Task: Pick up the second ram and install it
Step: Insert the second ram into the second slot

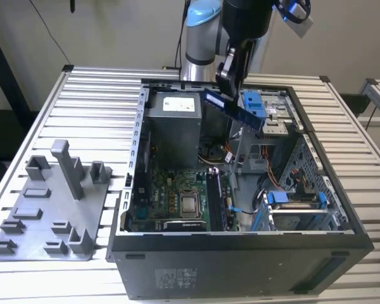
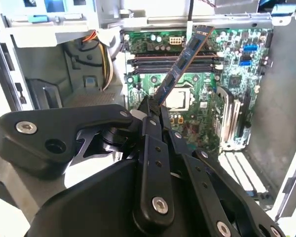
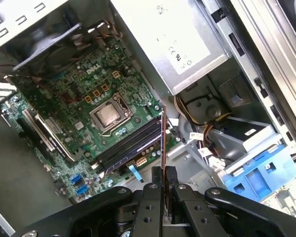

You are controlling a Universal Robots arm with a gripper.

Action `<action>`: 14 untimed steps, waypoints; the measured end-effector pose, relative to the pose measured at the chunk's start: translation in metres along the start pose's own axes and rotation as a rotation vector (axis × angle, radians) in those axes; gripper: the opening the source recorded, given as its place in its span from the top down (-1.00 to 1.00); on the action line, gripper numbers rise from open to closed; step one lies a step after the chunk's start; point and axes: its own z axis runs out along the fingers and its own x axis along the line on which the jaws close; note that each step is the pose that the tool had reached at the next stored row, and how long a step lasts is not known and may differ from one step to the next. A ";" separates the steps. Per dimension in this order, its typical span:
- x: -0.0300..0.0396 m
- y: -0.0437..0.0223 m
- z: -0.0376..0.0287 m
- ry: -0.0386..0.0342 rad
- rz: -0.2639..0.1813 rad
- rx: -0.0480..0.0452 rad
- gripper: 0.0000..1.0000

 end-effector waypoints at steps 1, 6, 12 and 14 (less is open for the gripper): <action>0.0000 0.0000 0.0002 0.0002 0.017 0.0010 0.72; 0.0000 0.0000 0.0006 0.0014 0.095 0.0058 0.72; 0.0001 0.0000 0.0013 0.0027 0.191 0.0115 0.72; 0.0001 0.0000 0.0014 0.0032 0.224 0.0135 0.72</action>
